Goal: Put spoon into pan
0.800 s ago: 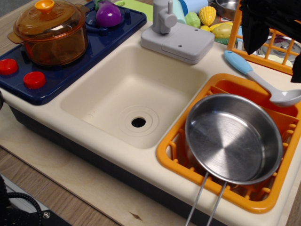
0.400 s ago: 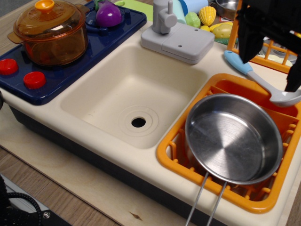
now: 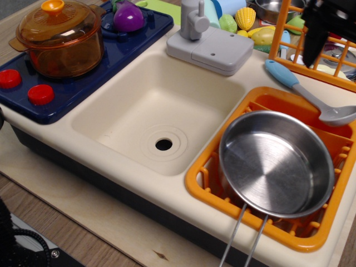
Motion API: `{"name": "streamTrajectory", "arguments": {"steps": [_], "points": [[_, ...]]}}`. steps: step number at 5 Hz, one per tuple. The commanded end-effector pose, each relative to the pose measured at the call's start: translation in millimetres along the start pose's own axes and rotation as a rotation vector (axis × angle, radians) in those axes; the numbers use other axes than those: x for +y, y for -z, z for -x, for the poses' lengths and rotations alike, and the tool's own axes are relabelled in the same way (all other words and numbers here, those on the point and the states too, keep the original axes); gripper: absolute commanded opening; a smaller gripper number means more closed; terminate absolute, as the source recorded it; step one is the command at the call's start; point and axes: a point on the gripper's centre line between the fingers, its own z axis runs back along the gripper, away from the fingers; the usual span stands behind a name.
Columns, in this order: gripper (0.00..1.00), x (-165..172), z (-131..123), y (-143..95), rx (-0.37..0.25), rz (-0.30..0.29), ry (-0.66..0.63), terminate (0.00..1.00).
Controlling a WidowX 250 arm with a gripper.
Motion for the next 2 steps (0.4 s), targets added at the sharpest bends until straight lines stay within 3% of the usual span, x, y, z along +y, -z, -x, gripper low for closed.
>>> {"name": "streamTrajectory", "arguments": {"steps": [1, 2], "points": [[1.0, -13.3, -3.7, -9.5, -0.082, -0.016, -0.088, 0.0], [1.0, -17.6, 4.2, -4.3, -0.09, -0.022, -0.115, 0.0]]}}
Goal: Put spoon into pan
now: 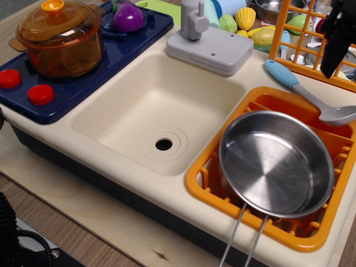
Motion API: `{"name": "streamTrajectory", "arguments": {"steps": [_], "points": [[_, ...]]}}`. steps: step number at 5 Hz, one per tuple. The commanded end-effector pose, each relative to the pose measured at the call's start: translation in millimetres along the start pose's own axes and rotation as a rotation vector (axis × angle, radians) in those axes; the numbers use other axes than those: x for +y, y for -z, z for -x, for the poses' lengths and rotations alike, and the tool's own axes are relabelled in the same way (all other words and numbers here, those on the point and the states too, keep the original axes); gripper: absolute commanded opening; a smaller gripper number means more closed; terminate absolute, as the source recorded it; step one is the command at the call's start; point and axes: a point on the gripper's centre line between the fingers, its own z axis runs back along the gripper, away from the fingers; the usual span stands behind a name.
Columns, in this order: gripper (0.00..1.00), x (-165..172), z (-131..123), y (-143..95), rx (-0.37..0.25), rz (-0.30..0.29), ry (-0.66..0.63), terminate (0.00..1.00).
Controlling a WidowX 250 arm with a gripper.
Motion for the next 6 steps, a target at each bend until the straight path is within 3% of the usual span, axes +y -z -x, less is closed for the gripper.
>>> {"name": "streamTrajectory", "arguments": {"steps": [1, 3, 4, 6], "points": [[1.0, 1, 8, -2, -0.046, 0.039, -0.03, 0.0], [1.0, 2, 14, 16, -0.054, 0.068, -0.039, 0.0], [0.0, -2, 11, 18, -0.067, 0.048, -0.037, 0.0], [0.0, -7, 5, 3, -0.083, -0.006, -0.02, 0.0]]}}
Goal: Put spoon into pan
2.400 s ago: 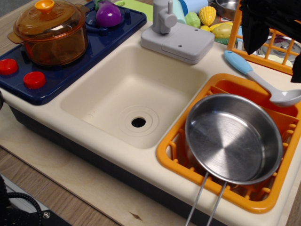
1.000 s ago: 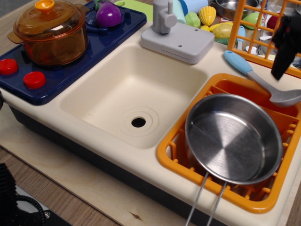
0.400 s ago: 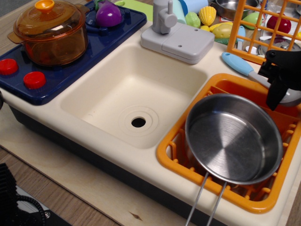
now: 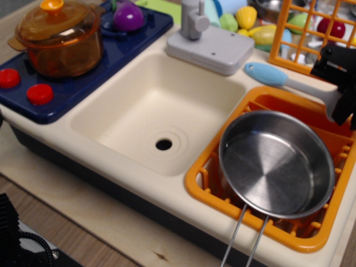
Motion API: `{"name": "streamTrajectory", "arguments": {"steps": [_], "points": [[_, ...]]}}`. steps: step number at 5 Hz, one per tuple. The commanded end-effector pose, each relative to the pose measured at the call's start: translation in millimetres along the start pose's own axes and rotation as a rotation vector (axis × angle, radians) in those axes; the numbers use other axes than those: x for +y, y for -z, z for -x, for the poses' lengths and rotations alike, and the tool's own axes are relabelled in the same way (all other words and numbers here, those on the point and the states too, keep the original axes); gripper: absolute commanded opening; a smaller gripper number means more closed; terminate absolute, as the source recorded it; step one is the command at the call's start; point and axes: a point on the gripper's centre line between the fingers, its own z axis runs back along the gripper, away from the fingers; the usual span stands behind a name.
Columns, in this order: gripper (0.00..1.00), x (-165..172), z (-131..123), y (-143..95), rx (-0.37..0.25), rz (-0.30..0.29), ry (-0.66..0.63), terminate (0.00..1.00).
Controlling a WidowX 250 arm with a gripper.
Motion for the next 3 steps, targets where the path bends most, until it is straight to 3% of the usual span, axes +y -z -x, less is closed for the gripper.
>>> {"name": "streamTrajectory", "arguments": {"steps": [1, 3], "points": [[0.0, -1, -11, -31, -0.038, -0.031, 0.025, 0.0], [0.0, 8, -2, -69, 0.01, -0.139, 0.066, 0.0]]}}
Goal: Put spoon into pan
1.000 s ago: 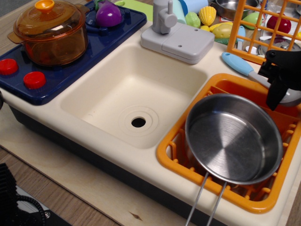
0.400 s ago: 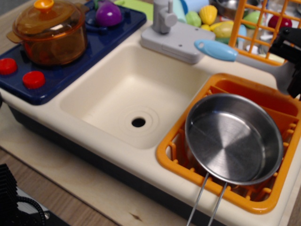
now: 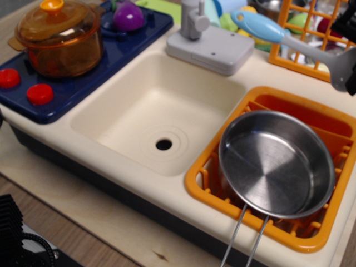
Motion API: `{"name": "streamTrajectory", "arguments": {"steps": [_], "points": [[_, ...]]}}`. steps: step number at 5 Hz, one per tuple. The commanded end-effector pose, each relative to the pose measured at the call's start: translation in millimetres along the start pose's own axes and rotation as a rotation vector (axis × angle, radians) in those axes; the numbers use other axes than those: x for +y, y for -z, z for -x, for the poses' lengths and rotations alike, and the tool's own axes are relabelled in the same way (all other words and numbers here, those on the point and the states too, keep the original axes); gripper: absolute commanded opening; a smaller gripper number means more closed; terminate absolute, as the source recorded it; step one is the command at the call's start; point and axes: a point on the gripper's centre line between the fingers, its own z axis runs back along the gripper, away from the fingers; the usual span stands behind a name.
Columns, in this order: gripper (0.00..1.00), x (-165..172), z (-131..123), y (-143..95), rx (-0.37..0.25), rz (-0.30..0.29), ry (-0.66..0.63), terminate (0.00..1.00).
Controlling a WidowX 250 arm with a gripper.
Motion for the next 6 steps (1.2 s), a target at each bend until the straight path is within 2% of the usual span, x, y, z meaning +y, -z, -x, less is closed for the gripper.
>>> {"name": "streamTrajectory", "arguments": {"steps": [1, 2, 3, 4, 5, 6], "points": [[0.0, 7, 19, -28, -0.034, 0.007, -0.072, 0.0], [0.0, 10, 47, -21, -0.032, 0.054, -0.149, 0.0], [0.0, 13, 70, -15, -0.064, 0.053, -0.164, 0.0], [1.0, 21, 83, 3, -0.1, 0.108, -0.172, 0.0], [1.0, 21, 83, 3, -0.1, 0.108, -0.172, 0.0], [1.0, 21, 83, 3, -0.1, 0.108, -0.172, 1.0]]}}
